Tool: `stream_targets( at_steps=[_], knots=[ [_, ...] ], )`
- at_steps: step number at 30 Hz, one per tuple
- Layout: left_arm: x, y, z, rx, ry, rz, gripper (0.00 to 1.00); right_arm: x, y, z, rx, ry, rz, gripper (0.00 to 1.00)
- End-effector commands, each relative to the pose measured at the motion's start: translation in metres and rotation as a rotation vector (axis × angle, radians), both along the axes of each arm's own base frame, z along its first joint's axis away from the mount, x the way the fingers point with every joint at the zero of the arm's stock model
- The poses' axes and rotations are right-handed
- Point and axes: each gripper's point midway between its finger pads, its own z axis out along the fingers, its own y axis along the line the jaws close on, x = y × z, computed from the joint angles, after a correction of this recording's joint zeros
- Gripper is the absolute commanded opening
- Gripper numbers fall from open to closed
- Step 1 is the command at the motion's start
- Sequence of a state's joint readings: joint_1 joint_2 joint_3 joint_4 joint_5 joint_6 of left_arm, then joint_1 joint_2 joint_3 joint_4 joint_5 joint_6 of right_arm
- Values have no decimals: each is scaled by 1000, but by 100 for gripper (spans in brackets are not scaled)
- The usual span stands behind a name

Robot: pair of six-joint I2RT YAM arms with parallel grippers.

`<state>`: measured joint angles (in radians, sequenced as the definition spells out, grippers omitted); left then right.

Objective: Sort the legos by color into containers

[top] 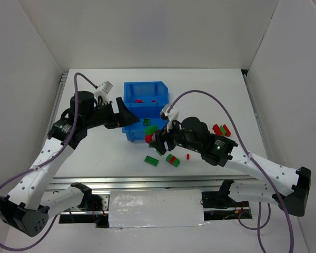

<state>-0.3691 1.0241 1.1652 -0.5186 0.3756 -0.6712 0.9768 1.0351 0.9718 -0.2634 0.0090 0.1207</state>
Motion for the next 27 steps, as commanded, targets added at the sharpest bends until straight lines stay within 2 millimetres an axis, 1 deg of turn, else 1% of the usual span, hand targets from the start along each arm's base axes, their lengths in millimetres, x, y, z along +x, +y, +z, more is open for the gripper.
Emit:
stream_targets(
  at_steps=[1,4,7,12,17,19,20,23,26,27],
  knots=[
    [-14,-31,3,-118,48,-163,98,-13,15,15,14,-66,78,35],
    [-22,-45,-5,-146,91,-235,95,-17,20,14,-2,-63,99,35],
    [-29,-56,-4,-153,78,-276,92,-15,21,12,-33,-71,79,35],
    [-38,-72,-8,-142,80,-317,90,-12,21,8,-63,-79,70,35],
    [-43,-84,-14,-132,85,-349,79,-9,15,17,-39,-99,41,36],
    [-43,-87,-17,-126,86,-359,79,-12,11,27,-5,-118,42,37],
    [-43,-89,-21,-116,99,-358,79,-13,10,29,4,-121,46,37],
    [-44,-92,-26,-105,106,-370,79,-18,7,34,23,-129,56,37],
    [-42,-96,-24,-107,97,-377,68,-20,7,32,22,-124,70,37],
    [-42,-98,-22,-110,92,-382,58,-20,8,32,21,-123,72,37]
  ],
)
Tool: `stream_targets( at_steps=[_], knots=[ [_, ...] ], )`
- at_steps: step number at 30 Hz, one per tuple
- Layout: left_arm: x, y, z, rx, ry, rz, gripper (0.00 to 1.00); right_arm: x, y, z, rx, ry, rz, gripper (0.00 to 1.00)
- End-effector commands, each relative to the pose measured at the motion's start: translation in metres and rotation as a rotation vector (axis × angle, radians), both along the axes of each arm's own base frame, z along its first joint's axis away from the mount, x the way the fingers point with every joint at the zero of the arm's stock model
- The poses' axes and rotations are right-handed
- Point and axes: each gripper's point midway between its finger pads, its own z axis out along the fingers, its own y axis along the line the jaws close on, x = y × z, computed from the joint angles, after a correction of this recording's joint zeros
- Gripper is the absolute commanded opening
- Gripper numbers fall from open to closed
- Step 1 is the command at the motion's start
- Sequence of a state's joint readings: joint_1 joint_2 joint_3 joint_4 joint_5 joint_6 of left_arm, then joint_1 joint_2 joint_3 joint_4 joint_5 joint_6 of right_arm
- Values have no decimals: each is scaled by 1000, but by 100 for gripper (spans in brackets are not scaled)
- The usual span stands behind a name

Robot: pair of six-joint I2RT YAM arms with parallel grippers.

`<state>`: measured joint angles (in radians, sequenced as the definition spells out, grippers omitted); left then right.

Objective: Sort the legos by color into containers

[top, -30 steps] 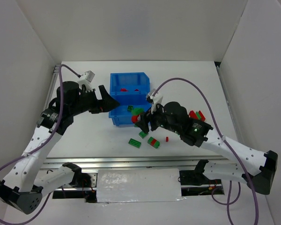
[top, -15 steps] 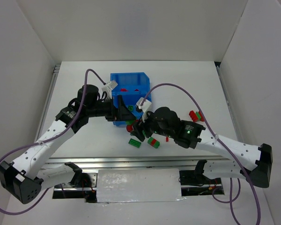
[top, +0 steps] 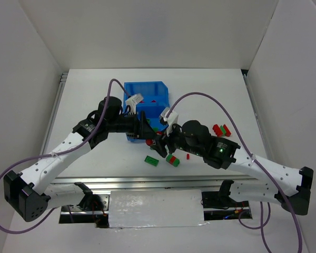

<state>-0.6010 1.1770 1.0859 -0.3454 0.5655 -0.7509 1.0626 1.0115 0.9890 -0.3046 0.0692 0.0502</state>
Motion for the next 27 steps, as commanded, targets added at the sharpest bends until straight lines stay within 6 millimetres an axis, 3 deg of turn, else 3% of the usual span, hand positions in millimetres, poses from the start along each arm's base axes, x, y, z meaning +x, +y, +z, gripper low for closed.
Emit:
stream_targets(
  at_steps=[1,5,8,9,10,12,13,18,22,23,24,25,27],
  knots=[
    [5,-7,16,-36,-61,-9,52,-2,7,23,62,-45,24,37],
    [4,-13,25,-44,-81,-36,18,0,6,19,64,-51,14,40],
    [3,-13,29,-52,-90,-47,9,1,3,21,88,-67,0,45],
    [3,-13,30,-56,-93,-45,1,2,1,19,88,-71,-10,48],
    [2,-13,34,-65,-100,-45,0,3,0,23,107,-80,-20,54],
    [2,-13,37,-82,-114,-40,0,5,-3,21,124,-74,-47,91],
    [1,-12,41,-87,-122,-34,0,8,-5,25,144,-83,-70,100],
    [9,-4,51,-82,-176,35,0,4,-16,29,214,-48,-80,100],
    [4,-2,75,-141,-292,13,0,-17,-29,58,385,-7,47,100],
    [2,-1,73,-147,-306,7,0,-34,-26,62,425,26,154,100],
    [0,-2,84,-185,-354,-7,0,-35,-32,60,474,82,160,100],
    [-5,1,92,-210,-386,-8,0,-42,-30,76,540,62,214,100],
    [-11,2,94,-244,-416,-20,0,-47,-28,77,593,134,231,100]
  ],
)
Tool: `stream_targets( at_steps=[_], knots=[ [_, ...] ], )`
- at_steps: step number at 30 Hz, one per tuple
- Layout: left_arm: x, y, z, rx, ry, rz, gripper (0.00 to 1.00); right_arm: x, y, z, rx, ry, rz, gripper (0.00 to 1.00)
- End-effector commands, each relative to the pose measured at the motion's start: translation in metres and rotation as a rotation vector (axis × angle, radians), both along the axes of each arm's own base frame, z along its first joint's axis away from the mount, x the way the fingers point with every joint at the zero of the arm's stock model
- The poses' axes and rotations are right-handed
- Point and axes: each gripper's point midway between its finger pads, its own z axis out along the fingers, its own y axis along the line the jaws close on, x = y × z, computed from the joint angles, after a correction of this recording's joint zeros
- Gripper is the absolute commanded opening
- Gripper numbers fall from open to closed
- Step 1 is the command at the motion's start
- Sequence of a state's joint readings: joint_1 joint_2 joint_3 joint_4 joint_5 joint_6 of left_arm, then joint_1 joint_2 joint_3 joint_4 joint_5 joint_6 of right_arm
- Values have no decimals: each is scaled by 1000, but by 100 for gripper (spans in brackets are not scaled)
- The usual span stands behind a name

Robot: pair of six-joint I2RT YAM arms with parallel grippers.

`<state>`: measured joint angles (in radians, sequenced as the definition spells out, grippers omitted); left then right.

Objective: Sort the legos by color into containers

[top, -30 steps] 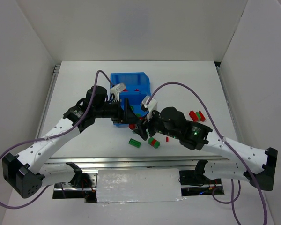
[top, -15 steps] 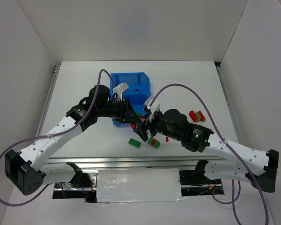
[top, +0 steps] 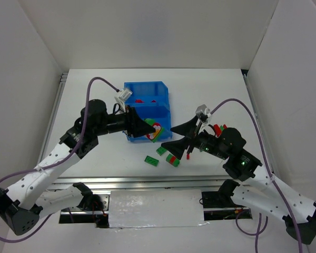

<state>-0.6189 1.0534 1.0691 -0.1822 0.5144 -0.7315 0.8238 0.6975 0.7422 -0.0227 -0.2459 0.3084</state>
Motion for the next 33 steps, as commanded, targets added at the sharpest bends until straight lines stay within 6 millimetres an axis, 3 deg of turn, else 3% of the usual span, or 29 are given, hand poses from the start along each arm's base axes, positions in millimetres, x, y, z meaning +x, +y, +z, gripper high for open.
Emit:
stream_targets(
  at_steps=[1,4,10,13,16,18,22,25,27,28,29,33],
  knots=[
    [-15,1,45,-156,-209,-52,0,-34,14,38,205,23,207,100],
    [-33,1,58,-231,-266,-125,0,-34,15,48,285,58,206,100],
    [-51,-1,61,-276,-289,-229,0,-45,15,80,369,3,273,98],
    [-61,1,65,-313,-307,-262,0,-32,20,73,360,35,230,95],
    [-64,3,65,-316,-309,-261,0,-37,22,76,395,22,269,86],
    [-64,4,65,-311,-309,-257,0,-39,26,78,401,15,303,74],
    [-65,3,65,-295,-317,-272,0,-41,29,83,424,-3,328,70],
    [-64,3,65,-295,-322,-271,0,-40,30,87,419,-20,328,54],
    [-64,2,65,-296,-324,-272,0,-41,32,86,411,-32,339,38],
    [-63,2,64,-295,-321,-272,0,-41,33,85,406,-36,345,22],
    [-62,2,64,-294,-323,-268,0,-40,33,83,402,-29,336,0],
    [-60,3,65,-290,-334,-252,0,-41,27,69,365,-85,322,0]
  ],
)
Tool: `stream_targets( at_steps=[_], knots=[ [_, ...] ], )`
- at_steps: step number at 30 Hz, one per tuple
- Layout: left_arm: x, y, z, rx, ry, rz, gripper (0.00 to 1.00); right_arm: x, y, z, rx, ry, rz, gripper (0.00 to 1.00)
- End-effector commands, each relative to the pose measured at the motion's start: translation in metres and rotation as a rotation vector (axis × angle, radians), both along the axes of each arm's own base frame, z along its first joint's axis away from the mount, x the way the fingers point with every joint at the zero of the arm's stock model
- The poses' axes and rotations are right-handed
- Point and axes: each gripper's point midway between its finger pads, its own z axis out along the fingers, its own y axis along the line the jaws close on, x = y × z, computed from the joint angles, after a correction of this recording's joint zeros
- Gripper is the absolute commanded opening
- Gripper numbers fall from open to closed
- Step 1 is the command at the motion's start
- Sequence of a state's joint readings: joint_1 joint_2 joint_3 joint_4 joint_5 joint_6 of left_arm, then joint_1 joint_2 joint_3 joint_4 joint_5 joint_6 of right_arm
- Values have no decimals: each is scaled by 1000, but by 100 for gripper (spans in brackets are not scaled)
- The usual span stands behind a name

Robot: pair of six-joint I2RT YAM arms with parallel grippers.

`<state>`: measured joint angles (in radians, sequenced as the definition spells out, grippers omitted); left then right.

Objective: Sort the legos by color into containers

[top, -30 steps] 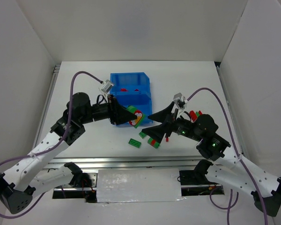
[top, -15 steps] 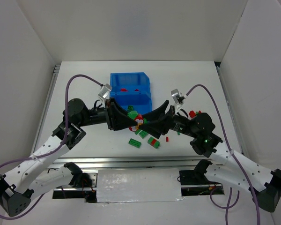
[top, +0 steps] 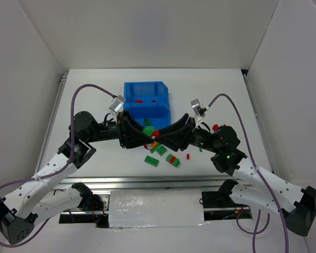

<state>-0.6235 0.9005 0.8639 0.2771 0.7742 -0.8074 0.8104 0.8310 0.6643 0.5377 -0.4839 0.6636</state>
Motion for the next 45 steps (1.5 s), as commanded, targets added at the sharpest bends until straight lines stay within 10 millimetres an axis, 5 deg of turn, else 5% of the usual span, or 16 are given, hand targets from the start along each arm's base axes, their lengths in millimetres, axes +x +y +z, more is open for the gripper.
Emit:
stream_targets(
  at_steps=[1,8,17,28,32,38,45],
  knots=[
    [1,2,17,-27,-80,22,0,-15,-11,8,23,-163,10,0],
    [9,10,27,-1,-145,106,0,-17,-30,-30,-69,-217,57,0],
    [40,3,21,46,-128,198,0,9,-52,-40,-100,-198,-46,0],
    [77,-12,17,27,-93,204,0,56,-49,-53,-105,-94,-78,0],
    [79,-14,25,14,-104,167,0,42,-56,-40,-40,-148,-22,79],
    [69,-14,23,-9,-105,123,0,31,-55,-22,-8,-180,38,85],
    [58,-16,24,-48,-101,57,0,44,-47,-2,61,-145,49,85]
  ],
)
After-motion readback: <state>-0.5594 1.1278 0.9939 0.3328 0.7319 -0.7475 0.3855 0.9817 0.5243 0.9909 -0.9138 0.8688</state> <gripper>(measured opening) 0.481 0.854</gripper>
